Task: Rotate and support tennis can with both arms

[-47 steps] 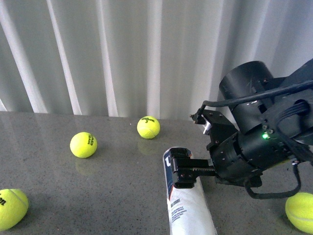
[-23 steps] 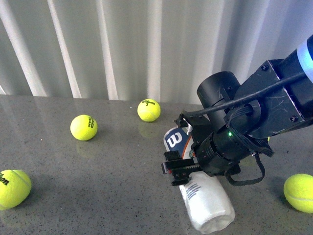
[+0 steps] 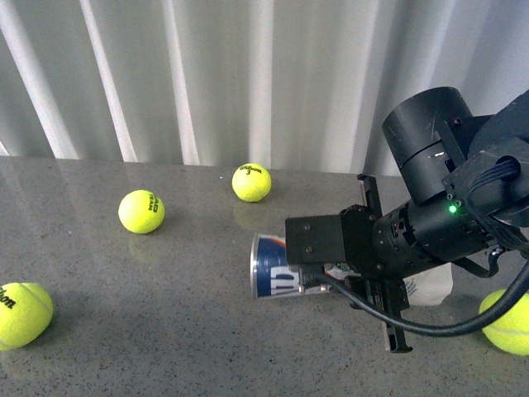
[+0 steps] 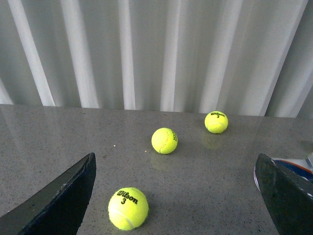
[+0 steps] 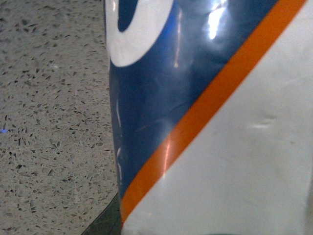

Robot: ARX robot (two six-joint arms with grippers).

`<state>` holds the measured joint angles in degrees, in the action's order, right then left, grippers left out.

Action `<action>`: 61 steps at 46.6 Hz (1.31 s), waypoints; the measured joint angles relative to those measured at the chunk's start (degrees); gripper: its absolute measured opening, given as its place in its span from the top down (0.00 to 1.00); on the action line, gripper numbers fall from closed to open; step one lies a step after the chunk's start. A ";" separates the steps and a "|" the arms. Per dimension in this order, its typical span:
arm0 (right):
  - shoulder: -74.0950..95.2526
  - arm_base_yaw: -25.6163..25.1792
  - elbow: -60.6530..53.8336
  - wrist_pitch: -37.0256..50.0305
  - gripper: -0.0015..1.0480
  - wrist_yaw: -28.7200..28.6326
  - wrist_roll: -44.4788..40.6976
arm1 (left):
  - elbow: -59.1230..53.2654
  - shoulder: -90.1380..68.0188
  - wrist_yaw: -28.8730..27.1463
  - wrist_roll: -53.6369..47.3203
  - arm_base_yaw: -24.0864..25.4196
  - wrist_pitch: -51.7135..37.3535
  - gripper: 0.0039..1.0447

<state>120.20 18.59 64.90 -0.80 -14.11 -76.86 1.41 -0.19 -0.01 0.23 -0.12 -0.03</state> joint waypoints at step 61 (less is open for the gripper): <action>-4.48 2.75 0.48 5.44 0.07 -12.22 14.56 | 0.00 0.00 0.00 0.00 0.00 0.00 0.06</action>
<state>115.72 21.34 65.39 4.64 -26.33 -62.30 1.41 -0.19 -0.01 0.23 -0.12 -0.03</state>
